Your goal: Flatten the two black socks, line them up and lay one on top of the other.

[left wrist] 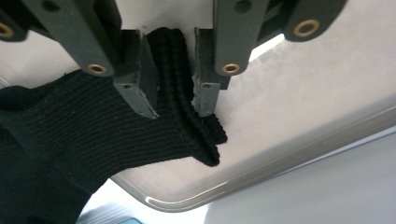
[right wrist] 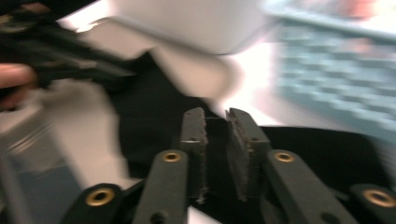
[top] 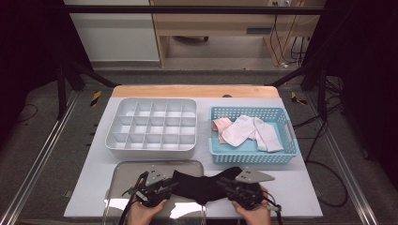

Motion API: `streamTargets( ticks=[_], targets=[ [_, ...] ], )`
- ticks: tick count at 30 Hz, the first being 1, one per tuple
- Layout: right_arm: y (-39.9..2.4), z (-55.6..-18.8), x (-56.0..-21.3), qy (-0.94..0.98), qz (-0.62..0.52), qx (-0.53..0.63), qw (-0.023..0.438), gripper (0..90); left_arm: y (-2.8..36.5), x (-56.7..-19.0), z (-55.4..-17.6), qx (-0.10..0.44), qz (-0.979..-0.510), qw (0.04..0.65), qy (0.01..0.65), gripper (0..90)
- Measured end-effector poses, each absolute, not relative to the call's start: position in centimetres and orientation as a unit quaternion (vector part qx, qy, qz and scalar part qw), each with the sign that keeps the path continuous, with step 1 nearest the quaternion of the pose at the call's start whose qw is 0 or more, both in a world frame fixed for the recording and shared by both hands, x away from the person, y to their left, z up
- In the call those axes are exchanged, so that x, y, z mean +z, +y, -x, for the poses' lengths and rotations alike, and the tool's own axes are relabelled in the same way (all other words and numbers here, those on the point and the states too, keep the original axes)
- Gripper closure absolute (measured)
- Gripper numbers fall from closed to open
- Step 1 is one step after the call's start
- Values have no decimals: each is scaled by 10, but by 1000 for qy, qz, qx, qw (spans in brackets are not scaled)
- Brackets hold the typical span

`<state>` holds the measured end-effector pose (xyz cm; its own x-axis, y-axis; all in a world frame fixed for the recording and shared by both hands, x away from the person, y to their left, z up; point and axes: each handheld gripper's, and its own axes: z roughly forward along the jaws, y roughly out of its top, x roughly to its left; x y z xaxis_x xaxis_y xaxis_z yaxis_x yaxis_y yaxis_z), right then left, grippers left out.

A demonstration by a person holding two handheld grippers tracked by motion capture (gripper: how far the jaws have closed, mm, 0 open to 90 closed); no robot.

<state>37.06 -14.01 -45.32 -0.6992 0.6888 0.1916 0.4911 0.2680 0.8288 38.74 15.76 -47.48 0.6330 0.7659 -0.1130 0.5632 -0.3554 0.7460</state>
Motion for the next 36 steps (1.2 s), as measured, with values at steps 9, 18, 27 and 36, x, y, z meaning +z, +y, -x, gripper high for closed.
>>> streamTargets(
  ticks=[9,18,27,36],
  targets=[
    [-109,-363,-480,840,-344,414,65,900,157,-473,-387,130,-810,394,414,813],
    [-130,-367,-471,817,-361,444,76,841,161,-467,-383,147,-808,402,406,730],
    [-185,-376,-453,761,-420,472,147,736,168,-443,-381,159,-792,438,393,731],
    [-216,-383,-454,740,-455,459,188,657,148,-443,-387,160,-803,438,372,800]
  ],
)
